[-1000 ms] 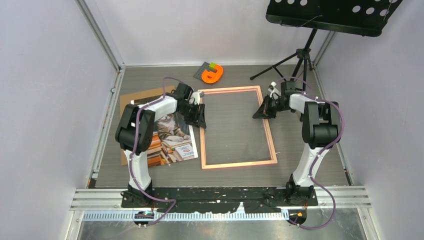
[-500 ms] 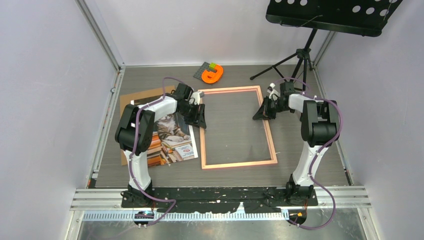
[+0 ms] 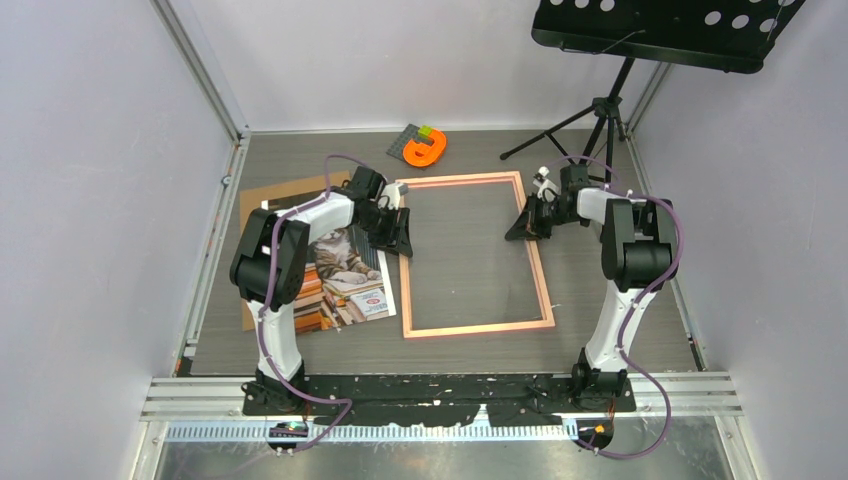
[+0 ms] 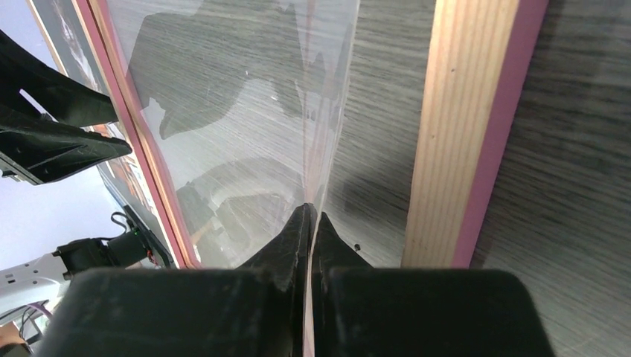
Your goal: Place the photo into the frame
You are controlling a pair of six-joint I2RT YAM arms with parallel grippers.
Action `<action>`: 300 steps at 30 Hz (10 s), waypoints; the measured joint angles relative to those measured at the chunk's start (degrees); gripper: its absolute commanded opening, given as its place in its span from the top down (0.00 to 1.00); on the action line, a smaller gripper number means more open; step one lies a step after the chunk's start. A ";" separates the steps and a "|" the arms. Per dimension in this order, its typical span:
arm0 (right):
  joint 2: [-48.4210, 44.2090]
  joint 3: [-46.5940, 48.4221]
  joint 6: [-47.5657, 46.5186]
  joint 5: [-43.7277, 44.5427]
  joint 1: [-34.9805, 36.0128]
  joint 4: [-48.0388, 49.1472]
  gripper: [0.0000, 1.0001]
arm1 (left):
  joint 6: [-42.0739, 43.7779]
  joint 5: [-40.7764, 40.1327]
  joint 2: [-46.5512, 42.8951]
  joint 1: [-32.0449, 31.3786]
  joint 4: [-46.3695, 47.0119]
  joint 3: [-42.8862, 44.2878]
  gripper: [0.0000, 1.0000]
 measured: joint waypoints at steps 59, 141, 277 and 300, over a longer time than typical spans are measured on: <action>2.36 1.25 -2.60 -2.56 1.79 1.25 0.94 | 0.61 -5.53 -2.01 -0.74 -3.26 -0.26 0.37; 2.36 1.27 -1.60 -2.27 2.05 1.07 0.94 | -9.38 -4.07 18.29 -19.06 -1.97 30.45 0.32; -10.78 -2.91 -14.43 30.29 8.15 -4.09 0.70 | 9.25 -17.92 -32.15 7.32 -11.13 -6.32 0.21; -16.37 -8.98 -13.66 35.52 1.40 -4.81 0.68 | 18.93 -20.04 -30.16 37.83 -17.97 -14.56 0.24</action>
